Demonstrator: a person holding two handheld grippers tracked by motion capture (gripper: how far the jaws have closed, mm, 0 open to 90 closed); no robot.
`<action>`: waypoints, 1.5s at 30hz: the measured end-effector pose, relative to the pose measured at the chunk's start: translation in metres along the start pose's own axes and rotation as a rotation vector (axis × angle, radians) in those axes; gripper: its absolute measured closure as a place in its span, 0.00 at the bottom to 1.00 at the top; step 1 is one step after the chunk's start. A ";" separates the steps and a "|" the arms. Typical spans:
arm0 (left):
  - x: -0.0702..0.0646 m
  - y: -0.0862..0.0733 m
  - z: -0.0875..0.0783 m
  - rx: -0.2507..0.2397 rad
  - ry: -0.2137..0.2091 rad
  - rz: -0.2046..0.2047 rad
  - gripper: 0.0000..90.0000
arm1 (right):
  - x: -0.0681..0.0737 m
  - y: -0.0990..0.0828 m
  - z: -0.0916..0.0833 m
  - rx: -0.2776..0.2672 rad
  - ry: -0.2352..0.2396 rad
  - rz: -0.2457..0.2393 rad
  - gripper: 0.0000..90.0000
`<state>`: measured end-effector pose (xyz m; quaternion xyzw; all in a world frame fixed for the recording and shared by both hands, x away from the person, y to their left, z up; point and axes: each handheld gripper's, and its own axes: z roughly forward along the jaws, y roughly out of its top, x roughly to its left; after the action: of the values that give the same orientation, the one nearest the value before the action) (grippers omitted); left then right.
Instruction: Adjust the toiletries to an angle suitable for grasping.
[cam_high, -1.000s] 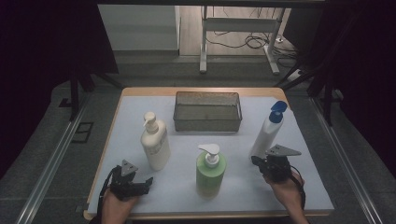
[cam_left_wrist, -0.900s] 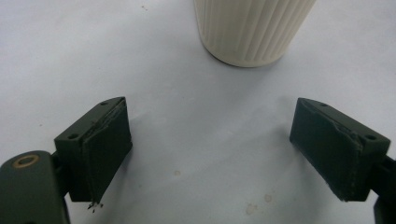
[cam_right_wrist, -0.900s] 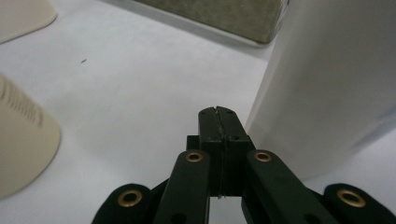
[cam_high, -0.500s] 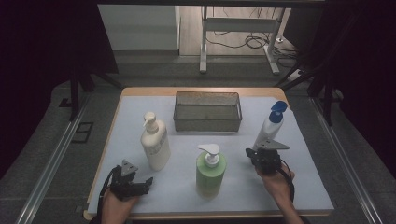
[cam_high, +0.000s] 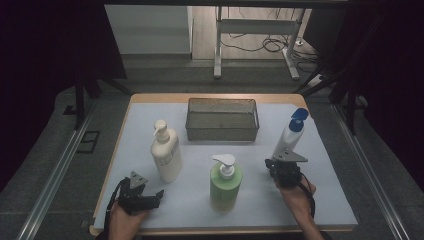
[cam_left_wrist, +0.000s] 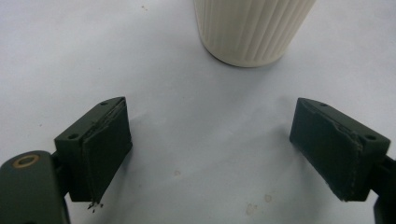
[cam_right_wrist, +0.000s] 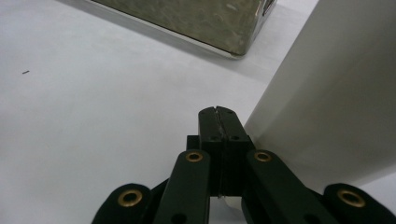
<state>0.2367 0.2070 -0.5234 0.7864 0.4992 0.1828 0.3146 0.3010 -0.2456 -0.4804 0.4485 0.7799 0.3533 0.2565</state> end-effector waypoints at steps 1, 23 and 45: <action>0.000 0.000 0.000 0.000 0.000 0.000 0.14 | 0.000 0.000 0.000 0.000 0.000 0.000 1.00; 0.000 0.000 0.000 0.000 0.000 0.000 0.14 | -0.023 -0.020 -0.017 0.027 0.008 0.005 1.00; 0.000 0.000 0.000 0.000 0.000 0.000 0.14 | -0.049 -0.040 -0.028 0.058 -0.004 0.014 0.96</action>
<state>0.2367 0.2070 -0.5234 0.7863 0.4993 0.1830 0.3147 0.2832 -0.3116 -0.4899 0.4619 0.7861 0.3316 0.2424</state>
